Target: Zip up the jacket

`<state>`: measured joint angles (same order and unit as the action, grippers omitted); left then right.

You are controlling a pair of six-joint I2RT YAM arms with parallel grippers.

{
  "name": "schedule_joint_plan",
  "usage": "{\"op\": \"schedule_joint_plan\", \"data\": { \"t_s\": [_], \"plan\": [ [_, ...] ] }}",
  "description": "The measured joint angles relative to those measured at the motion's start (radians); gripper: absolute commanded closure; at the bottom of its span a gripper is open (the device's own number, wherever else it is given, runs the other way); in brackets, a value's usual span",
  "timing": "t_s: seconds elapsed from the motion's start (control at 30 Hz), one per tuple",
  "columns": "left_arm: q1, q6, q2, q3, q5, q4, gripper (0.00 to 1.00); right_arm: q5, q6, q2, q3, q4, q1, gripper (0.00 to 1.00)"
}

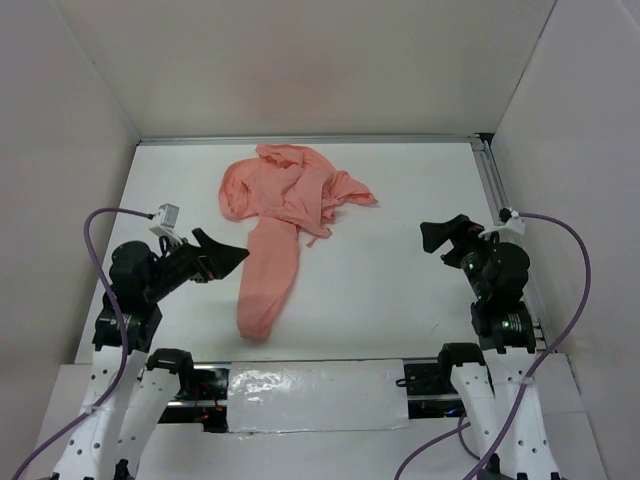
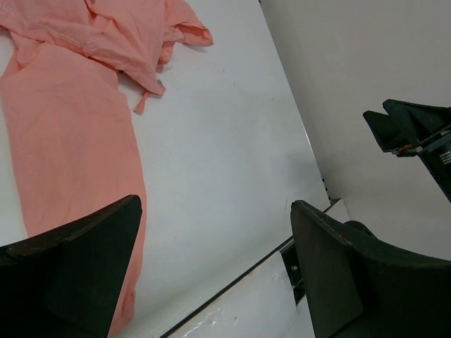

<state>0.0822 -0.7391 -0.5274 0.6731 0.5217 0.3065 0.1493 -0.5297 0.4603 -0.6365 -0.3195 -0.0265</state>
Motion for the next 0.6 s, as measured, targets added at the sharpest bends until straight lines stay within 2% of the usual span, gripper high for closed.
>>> {"op": "schedule_joint_plan", "data": {
  "t_s": [0.27,0.43,0.6],
  "plan": [
    [0.0,-0.002,-0.089,0.0,-0.002,0.0,0.01,-0.014,-0.039,0.096,-0.033,-0.031,0.0,0.0],
    [0.0,-0.012,-0.128,0.0,-0.027,0.01,0.01,0.026,-0.065,0.159,-0.033,0.017,0.003,0.0],
    [0.0,-0.055,-0.204,0.008,-0.103,0.059,0.01,-0.004,-0.072,0.371,-0.099,0.051,0.106,0.0]
  ]
}}
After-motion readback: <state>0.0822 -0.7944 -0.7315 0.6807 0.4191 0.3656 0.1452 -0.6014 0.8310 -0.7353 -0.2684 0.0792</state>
